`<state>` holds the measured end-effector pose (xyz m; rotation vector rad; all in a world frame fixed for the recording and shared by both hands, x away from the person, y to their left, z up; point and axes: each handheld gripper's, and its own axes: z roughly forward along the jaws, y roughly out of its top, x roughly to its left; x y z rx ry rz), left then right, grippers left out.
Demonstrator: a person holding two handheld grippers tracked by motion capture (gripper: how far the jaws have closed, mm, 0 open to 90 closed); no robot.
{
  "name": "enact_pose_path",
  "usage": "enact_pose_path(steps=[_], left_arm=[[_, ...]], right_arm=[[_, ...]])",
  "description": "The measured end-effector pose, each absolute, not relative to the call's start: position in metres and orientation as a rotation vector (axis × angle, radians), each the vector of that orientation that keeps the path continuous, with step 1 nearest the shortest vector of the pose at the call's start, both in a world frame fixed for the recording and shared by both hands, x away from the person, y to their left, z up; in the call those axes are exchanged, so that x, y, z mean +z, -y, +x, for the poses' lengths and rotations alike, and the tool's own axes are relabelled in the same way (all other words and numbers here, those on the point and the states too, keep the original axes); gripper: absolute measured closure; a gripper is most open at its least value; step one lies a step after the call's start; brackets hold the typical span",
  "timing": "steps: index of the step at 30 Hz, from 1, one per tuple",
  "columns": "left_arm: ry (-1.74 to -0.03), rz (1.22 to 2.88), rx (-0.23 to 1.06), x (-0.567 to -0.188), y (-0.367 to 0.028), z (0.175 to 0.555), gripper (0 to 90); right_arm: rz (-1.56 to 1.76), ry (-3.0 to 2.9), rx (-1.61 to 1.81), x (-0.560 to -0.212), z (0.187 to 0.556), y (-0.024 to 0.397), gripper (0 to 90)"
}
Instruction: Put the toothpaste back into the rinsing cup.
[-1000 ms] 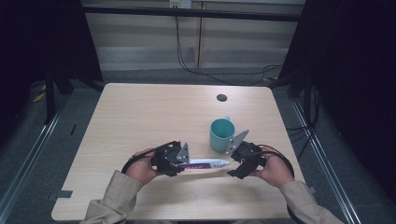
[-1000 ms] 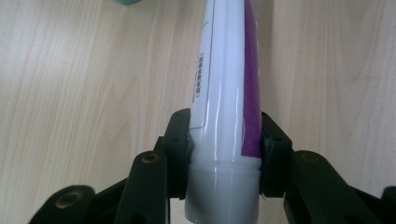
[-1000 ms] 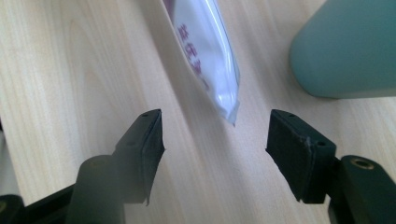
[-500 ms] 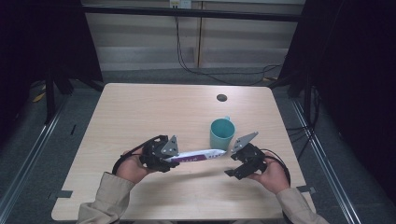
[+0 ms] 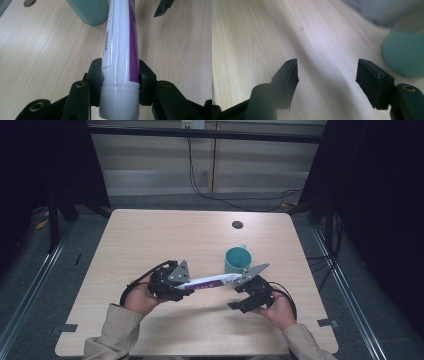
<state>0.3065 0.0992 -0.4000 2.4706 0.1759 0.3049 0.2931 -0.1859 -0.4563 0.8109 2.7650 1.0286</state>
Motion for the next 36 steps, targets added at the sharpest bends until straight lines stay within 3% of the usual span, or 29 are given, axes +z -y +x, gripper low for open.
enact_pose_path(steps=[11, 26, 36], left_arm=[[-0.216, 2.443, 0.259, -0.410, -0.094, 0.309, 63.3], [-0.374, 2.463, 0.119, -0.431, -0.087, 0.315, 63.1], [-0.425, 2.468, 0.132, -0.436, -0.082, 0.315, 63.1]], right_arm=[[0.873, -2.688, 1.190, -0.441, 0.297, 0.190, 39.3], [0.884, -2.628, 1.294, -0.421, 0.302, 0.189, 37.8], [0.897, -2.625, 1.330, -0.417, 0.304, 0.184, 37.7]])
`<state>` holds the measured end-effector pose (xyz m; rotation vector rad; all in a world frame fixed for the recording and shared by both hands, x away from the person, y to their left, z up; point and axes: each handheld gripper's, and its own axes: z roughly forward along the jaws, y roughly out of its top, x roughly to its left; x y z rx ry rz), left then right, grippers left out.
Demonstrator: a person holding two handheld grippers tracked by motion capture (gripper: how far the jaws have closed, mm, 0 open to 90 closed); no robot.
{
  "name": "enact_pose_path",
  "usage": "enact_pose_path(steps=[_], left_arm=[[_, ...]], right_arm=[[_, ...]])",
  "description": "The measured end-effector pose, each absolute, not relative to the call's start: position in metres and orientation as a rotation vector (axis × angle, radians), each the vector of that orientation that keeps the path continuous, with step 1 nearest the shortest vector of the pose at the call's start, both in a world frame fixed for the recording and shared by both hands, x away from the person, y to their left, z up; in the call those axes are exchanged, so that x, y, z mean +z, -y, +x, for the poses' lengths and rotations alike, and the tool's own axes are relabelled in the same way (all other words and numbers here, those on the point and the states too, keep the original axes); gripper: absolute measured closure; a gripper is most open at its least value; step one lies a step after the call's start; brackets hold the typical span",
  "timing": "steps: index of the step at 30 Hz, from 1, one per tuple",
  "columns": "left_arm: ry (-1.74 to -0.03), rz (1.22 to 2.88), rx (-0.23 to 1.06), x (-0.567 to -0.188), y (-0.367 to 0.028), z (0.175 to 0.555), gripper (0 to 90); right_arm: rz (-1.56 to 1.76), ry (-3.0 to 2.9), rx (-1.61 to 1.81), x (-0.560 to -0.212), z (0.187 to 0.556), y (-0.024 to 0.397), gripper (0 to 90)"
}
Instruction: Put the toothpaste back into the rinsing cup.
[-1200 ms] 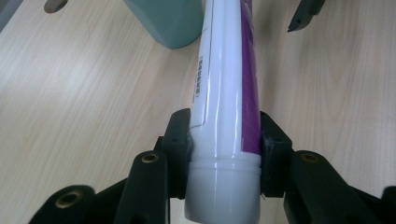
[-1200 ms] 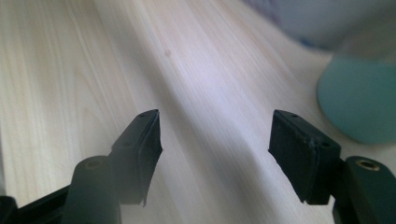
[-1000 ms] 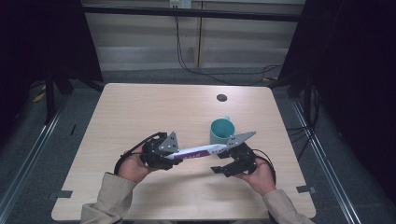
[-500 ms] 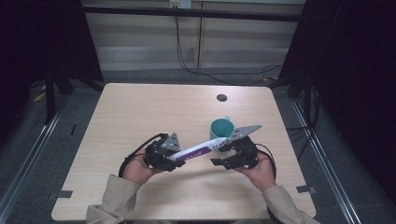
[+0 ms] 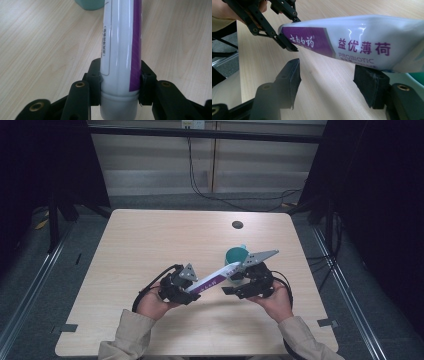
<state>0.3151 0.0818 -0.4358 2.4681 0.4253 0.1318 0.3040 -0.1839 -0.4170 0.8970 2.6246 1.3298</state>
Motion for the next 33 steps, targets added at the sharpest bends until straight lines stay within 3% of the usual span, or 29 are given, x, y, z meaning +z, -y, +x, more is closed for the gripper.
enact_pose_path(steps=[24, 25, 29, 30, 33], left_arm=[[-0.445, 2.462, 0.135, -0.444, -0.059, 0.309, 62.9], [-0.440, 2.467, 0.132, -0.445, -0.054, 0.307, 62.8], [-0.434, 2.462, 0.120, -0.447, -0.050, 0.307, 62.7], [-0.428, 2.450, 0.117, -0.449, -0.048, 0.307, 62.3], [-0.442, 2.409, 0.132, -0.453, -0.047, 0.306, 60.3]], right_arm=[[1.059, -2.546, 1.462, -0.413, 0.311, 0.184, 35.8], [1.064, -2.529, 1.489, -0.411, 0.312, 0.184, 43.7], [1.076, -2.510, 1.548, -0.405, 0.313, 0.185, 52.6], [1.077, -2.518, 1.622, -0.402, 0.314, 0.188, 68.3], [1.028, -2.547, 1.654, -0.397, 0.311, 0.184, 75.3]])
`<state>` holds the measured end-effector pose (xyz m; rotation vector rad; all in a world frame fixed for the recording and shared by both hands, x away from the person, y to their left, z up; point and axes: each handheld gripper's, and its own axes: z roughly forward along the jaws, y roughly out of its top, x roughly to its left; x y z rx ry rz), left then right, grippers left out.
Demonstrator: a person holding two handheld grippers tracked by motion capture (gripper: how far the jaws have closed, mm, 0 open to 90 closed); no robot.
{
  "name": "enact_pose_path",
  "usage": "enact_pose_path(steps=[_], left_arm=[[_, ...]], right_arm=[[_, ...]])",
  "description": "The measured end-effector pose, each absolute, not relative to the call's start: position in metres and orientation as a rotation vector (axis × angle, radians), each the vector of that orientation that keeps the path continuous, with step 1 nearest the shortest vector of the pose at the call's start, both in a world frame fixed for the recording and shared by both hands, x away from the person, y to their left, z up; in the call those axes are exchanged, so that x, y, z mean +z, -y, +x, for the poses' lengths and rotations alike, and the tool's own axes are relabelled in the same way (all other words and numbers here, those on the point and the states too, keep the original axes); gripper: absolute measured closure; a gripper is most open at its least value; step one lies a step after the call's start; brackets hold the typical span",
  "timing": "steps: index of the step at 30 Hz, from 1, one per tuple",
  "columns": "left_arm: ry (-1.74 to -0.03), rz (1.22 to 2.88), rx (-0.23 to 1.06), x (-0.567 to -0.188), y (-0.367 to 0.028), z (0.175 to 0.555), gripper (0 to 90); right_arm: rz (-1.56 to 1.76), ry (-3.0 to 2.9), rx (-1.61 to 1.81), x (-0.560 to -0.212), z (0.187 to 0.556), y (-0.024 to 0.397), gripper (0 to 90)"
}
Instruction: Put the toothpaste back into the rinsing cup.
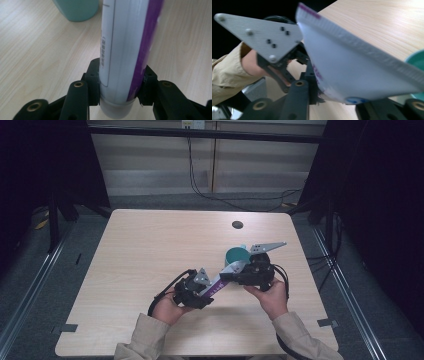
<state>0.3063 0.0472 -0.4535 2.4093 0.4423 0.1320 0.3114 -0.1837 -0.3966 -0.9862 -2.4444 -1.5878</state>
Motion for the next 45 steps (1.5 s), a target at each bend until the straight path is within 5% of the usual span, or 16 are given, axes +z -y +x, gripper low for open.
enact_pose_path(steps=[2, 5, 12, 45], left_arm=[[-0.431, 2.401, 0.130, -0.454, -0.048, 0.307, 57.6], [-0.435, 2.352, 0.155, -0.453, -0.053, 0.306, 37.5], [-0.440, 2.328, 0.143, -0.461, -0.071, 0.305, 25.6], [-0.537, 2.290, 0.196, -0.500, -0.104, 0.301, 18.3]], right_arm=[[-0.981, 2.455, -1.579, -0.395, 0.311, 0.182, 75.7], [-0.969, 2.512, -1.569, -0.390, 0.309, 0.181, 76.3], [-1.001, 2.549, -1.553, -0.381, 0.312, 0.193, 76.3], [-1.034, 2.704, -1.389, -0.342, 0.326, 0.209, 76.4]])
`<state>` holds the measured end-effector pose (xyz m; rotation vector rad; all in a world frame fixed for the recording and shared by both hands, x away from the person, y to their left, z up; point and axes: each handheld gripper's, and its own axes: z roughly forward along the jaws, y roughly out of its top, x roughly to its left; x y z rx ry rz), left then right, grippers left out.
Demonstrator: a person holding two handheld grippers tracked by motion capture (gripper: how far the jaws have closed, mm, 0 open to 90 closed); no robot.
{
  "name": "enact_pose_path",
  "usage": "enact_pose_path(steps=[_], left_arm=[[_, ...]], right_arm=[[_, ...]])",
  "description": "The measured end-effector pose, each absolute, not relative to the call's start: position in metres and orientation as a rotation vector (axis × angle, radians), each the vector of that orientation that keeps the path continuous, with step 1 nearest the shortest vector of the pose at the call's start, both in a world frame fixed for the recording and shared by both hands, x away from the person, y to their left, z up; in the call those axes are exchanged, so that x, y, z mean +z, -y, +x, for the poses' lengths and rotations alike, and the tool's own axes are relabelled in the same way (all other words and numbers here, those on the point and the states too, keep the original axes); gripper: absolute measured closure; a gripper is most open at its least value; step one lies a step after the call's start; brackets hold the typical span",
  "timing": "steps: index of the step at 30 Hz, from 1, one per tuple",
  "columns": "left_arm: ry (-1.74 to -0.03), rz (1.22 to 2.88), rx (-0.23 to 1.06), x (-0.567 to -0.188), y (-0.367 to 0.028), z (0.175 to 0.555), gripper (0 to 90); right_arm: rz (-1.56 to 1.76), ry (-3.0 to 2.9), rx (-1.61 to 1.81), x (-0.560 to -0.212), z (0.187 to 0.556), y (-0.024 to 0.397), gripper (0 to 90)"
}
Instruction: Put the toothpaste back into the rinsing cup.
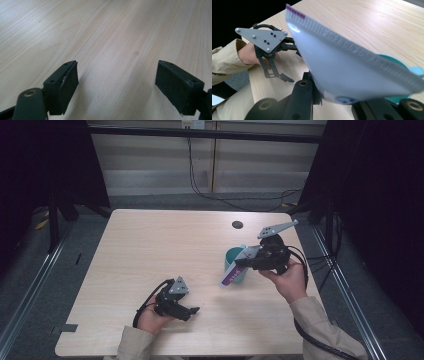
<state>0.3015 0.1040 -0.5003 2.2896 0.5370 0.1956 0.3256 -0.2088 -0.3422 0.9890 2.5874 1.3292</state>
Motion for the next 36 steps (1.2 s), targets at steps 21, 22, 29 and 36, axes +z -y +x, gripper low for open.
enact_pose_path(steps=[21, 22, 29, 36], left_arm=[[-0.552, 2.268, 0.206, -0.509, -0.111, 0.301, 15.9], [-0.554, 2.265, 0.204, -0.509, -0.110, 0.301, 15.5], [-0.557, 2.266, 0.208, -0.509, -0.111, 0.301, 15.2], [-0.553, 2.270, 0.202, -0.509, -0.111, 0.301, 15.6]], right_arm=[[1.000, -2.539, 1.340, -0.317, 0.337, 0.214, 76.4], [1.004, -2.535, 1.343, -0.316, 0.337, 0.215, 76.4], [1.018, -2.501, 1.357, -0.311, 0.340, 0.220, 76.3], [1.035, -2.466, 1.366, -0.303, 0.344, 0.226, 76.4]])
